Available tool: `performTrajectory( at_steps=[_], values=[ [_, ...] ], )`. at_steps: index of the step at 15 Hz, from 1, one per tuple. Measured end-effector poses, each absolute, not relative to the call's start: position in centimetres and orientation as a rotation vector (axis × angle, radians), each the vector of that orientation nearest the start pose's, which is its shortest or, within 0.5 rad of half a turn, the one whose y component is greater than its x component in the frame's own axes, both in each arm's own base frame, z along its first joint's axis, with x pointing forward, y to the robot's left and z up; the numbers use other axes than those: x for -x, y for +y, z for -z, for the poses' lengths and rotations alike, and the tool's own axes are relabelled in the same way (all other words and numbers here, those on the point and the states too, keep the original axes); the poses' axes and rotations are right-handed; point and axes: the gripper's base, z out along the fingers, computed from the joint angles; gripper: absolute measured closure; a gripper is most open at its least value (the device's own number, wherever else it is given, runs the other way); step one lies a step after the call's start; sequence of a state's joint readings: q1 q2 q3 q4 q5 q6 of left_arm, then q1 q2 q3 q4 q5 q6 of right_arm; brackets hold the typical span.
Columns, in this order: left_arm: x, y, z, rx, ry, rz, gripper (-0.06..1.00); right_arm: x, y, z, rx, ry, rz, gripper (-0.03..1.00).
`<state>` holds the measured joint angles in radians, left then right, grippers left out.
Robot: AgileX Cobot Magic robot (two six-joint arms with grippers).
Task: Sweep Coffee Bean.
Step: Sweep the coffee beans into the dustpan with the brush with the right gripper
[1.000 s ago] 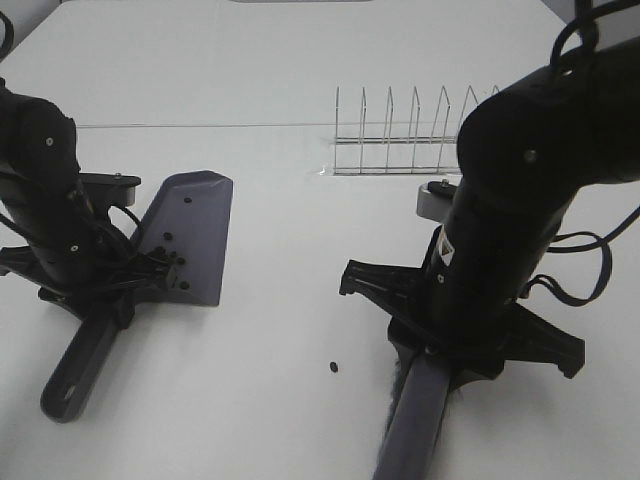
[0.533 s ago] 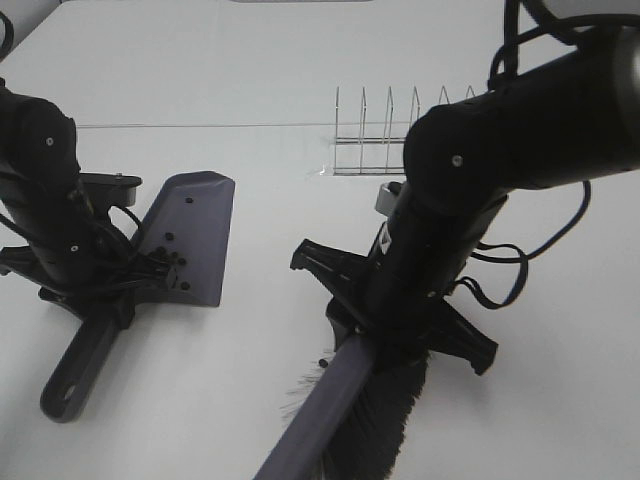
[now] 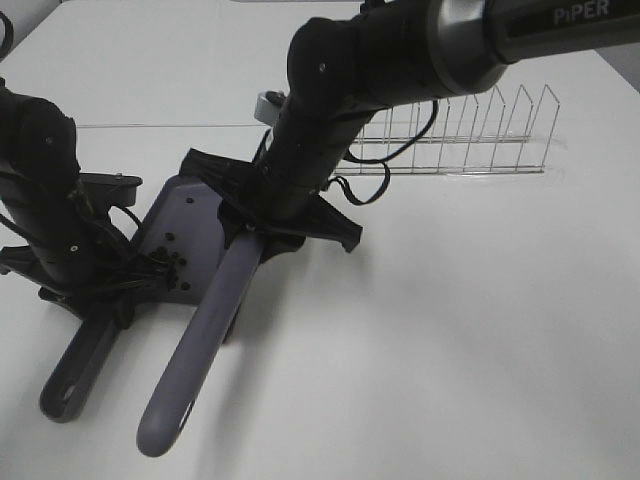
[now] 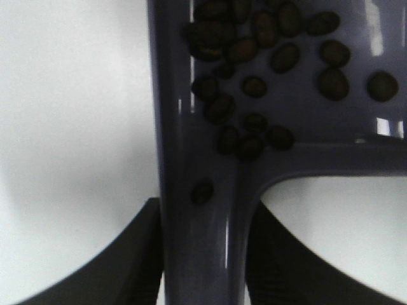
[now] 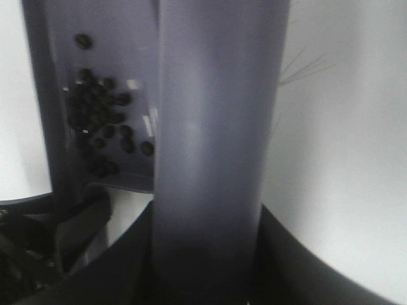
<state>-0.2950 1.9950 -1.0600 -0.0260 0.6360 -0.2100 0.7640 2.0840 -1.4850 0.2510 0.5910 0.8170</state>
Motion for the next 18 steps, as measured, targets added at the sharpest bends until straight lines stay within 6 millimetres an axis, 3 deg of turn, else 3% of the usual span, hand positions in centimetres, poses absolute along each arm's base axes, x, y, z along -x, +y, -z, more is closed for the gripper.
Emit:
performTrajectory(
  at_steps=[3,5,10,14,16,18],
  values=[
    [-32.6,-10.1,-10.0,-0.099,3.059,0.058,0.58,-32.2,32.3,-19.0,-0.168,2.774,-0.697,0.61],
    [-32.6,-10.1,-10.0,-0.099,3.059,0.058,0.58,-32.2,31.8,-19.2,-0.081,2.779,-0.593,0.61],
    [-32.6,-10.1,-10.0,-0.099,3.059,0.058,0.58,-31.8,29.1,-19.6,0.130,2.834,-0.165,0.61],
    [-32.6,-10.1,-10.0,-0.099,3.059,0.058,0.58,-31.6,26.4,-22.0,0.356,2.767,0.192,0.61],
    [-32.6,-10.1,-10.0,-0.099,3.059,0.058,0.58,-31.7,24.7,-23.0,0.367,2.758,0.397,0.61],
    [-32.6,-10.1,-10.0,-0.099,3.059,0.058,0.58,-32.6,22.9,-23.5,0.319,2.773,0.422,0.61]
  ],
)
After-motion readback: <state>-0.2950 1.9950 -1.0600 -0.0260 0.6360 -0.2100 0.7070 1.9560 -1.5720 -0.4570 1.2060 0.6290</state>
